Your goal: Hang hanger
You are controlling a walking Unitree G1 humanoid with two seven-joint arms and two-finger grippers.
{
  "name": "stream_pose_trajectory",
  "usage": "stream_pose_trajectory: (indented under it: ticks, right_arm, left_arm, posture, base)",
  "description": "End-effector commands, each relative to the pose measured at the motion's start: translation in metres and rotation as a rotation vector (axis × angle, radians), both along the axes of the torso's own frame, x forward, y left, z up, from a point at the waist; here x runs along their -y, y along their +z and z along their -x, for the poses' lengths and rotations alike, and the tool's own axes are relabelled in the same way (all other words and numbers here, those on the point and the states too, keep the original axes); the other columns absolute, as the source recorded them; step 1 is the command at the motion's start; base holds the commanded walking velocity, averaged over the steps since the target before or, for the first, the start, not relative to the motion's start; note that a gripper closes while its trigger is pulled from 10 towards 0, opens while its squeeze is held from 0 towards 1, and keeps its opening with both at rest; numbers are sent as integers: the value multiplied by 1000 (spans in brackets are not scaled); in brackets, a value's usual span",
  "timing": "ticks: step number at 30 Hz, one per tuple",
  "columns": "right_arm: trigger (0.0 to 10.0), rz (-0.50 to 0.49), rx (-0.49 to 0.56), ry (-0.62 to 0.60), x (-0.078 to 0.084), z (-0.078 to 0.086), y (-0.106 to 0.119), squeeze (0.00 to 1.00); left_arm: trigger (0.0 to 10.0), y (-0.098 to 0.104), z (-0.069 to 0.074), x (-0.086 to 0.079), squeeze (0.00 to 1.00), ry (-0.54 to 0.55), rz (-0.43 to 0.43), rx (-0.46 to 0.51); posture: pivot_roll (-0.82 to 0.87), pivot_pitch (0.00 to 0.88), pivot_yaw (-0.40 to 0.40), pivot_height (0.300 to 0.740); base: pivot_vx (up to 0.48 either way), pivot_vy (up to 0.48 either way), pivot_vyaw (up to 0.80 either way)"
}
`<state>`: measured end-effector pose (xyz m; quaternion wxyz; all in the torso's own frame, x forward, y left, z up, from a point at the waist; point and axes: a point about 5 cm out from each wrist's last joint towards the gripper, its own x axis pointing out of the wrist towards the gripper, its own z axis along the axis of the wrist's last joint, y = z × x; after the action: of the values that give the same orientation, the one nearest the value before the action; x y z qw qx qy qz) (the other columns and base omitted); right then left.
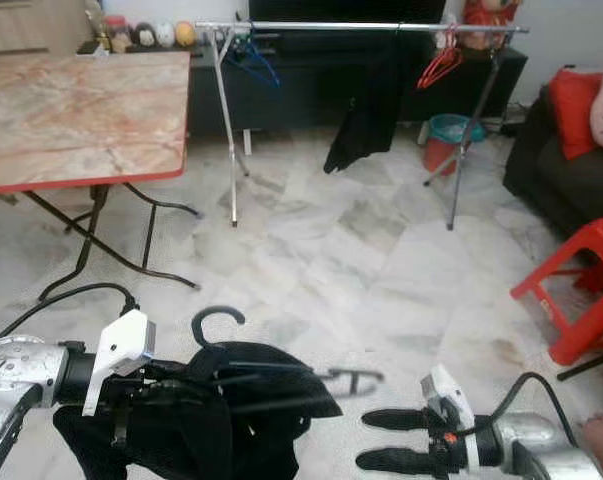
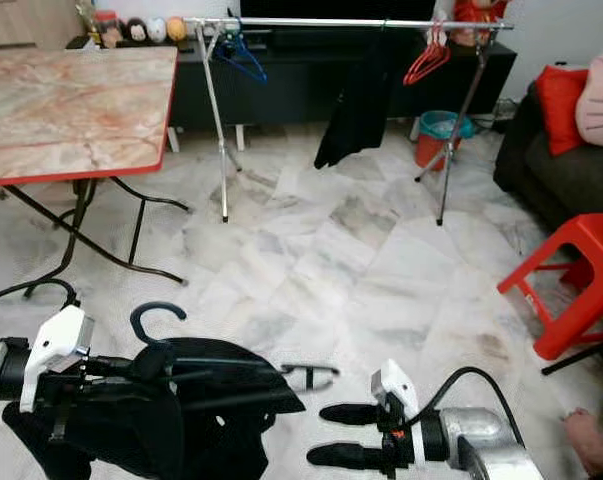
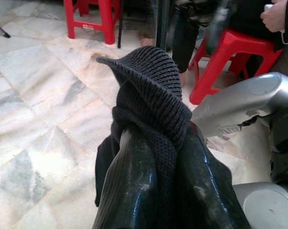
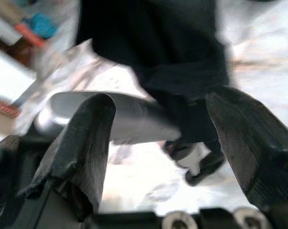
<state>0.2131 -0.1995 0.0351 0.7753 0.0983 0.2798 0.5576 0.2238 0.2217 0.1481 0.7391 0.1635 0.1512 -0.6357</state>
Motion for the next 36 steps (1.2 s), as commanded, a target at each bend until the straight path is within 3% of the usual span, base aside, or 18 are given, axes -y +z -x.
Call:
stream_pose_trajectory:
  ticks: [1, 8, 12, 16, 23, 25, 28, 33, 34, 36]
  right_arm:
    - [10000, 46, 31, -62, 8, -7, 3, 0]
    - [10000, 16, 62, -27, -3, -8, 12, 0]
    - [10000, 90, 123, 26, 1, -12, 27, 0]
    - [10000, 86, 185, 94, -1, -13, 48, 0]
    - [10000, 93, 332, 116, -8, -28, 77, 0]
    - [10000, 34, 390, 122, -19, -38, 99, 0]
    - [10000, 32, 409, 153, -23, -38, 104, 0]
    - [10000, 108, 450, 86, -21, -52, 94, 0]
    - [10000, 170, 476, -85, -19, -73, 82, 0]
    - [10000, 172, 464, -135, -23, -80, 76, 0]
  left_arm:
    - [10000, 6, -1, 1, 0, -20, -1, 28]
    - [10000, 1, -8, 4, 0, 38, -18, 72]
    - [10000, -4, -28, 4, 0, 182, -63, 168]
    - [10000, -5, -38, 6, 0, 237, -56, 202]
    - [10000, -10, -43, 18, 0, 226, -62, 198]
    - [10000, -12, -46, 20, 0, 223, -79, 201]
    - [10000, -13, -46, 20, 0, 215, -84, 195]
    - [10000, -14, -44, 24, 0, 179, -115, 177]
    - [10000, -14, -49, 25, 0, 205, -147, 174]
    - [10000, -12, -53, 27, 0, 204, -159, 181]
  posture:
    - [59, 0, -24, 740]
    - [63, 0, -25, 740]
    - [59, 0, -23, 740]
    - [51, 0, -21, 740]
    - [46, 0, -18, 740]
    - [44, 0, -15, 740]
    - [44, 0, -15, 740]
    - [44, 0, -14, 740]
    - [47, 0, -13, 740]
    - [45, 0, -10, 740]
  base:
    - [0, 0, 0]
    - [0, 0, 0]
    - [0, 0, 0]
    - [0, 0, 0]
    - [0, 0, 0]
    - [0, 0, 0]
    - [0, 0, 0]
    - [0, 0, 0]
    - [0, 0, 0]
    - [0, 0, 0]
